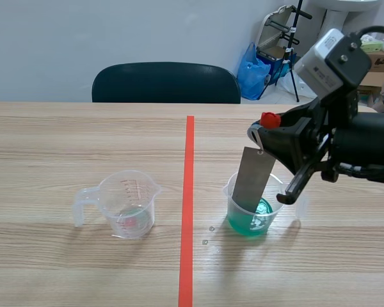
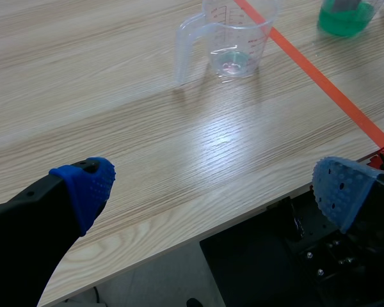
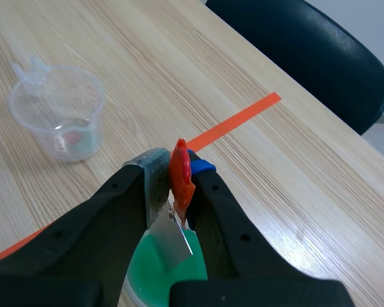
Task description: Do the redox reaction experiment
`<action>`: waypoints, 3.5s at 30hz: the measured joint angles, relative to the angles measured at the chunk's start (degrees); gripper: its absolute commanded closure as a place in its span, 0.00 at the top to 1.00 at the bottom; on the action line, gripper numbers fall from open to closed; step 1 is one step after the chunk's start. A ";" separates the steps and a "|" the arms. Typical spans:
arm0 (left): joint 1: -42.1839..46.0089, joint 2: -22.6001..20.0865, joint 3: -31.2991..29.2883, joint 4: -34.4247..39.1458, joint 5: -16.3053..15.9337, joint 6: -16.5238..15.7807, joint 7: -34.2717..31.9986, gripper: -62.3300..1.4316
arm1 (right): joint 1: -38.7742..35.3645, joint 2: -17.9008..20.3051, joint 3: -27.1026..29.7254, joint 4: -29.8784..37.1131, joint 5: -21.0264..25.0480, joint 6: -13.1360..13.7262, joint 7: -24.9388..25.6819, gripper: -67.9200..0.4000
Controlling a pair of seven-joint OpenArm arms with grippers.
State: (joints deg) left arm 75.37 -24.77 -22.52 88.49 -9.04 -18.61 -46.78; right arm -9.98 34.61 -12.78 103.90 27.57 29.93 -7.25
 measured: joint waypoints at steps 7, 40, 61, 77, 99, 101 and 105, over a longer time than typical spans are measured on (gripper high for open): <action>0.00 -0.02 0.00 0.00 -0.02 0.00 0.00 1.00 | -3.87 0.02 5.51 8.26 0.70 -0.26 -3.02 0.03; 0.00 -0.02 0.00 0.00 0.00 0.00 0.00 1.00 | -4.33 0.02 17.77 18.75 16.00 -0.15 -18.34 0.03; 0.00 -0.02 0.00 0.00 0.00 0.00 0.00 1.00 | -4.33 0.02 17.77 18.75 16.00 -0.15 -17.92 0.03; 0.00 -0.02 0.00 0.00 0.00 0.00 0.00 1.00 | -4.33 0.02 17.77 18.75 16.00 -0.15 -17.44 0.03; 0.00 -0.02 0.00 0.00 0.00 0.00 0.00 1.00 | -4.33 0.02 17.77 18.75 16.00 -0.15 -17.44 0.03; 0.00 -0.02 0.00 0.00 0.00 0.00 0.00 1.00 | -4.33 0.02 17.77 18.75 16.00 -0.15 -17.44 0.03; 0.00 -0.02 0.00 0.00 0.00 0.00 0.00 1.00 | -4.33 0.02 17.77 18.75 16.00 -0.15 -17.44 0.03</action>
State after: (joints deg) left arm 75.37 -24.80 -22.52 88.49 -9.04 -18.61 -46.78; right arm -14.31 34.63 4.99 122.65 43.57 29.78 -24.69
